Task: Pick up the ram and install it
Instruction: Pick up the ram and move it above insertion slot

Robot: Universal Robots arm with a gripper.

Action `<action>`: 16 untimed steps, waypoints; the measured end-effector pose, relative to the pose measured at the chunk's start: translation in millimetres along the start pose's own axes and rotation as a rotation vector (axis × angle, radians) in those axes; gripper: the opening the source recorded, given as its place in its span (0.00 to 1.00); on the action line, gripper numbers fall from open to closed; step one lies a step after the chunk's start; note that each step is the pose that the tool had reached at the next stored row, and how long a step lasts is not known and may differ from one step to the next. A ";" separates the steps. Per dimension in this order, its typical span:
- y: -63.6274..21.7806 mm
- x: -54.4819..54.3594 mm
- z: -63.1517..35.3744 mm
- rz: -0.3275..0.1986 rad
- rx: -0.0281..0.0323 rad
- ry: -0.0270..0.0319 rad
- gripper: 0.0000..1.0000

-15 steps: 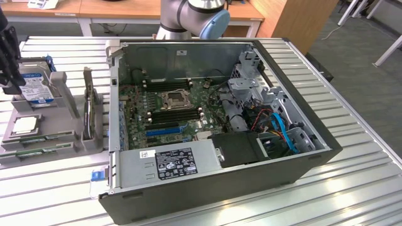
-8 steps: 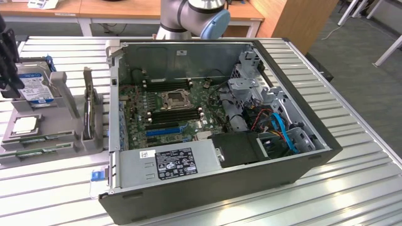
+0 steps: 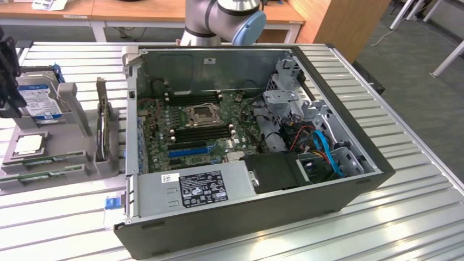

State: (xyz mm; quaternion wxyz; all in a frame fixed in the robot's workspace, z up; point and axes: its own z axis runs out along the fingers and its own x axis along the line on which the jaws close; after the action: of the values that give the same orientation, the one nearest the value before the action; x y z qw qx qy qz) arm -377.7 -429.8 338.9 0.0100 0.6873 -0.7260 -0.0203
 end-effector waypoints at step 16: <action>-0.5 1.0 9.8 0.000 0.0000 -0.0001 0.30</action>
State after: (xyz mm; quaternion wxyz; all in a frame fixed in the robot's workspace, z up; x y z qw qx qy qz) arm -377.7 -430.6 329.0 0.0100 0.6873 -0.7260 -0.0204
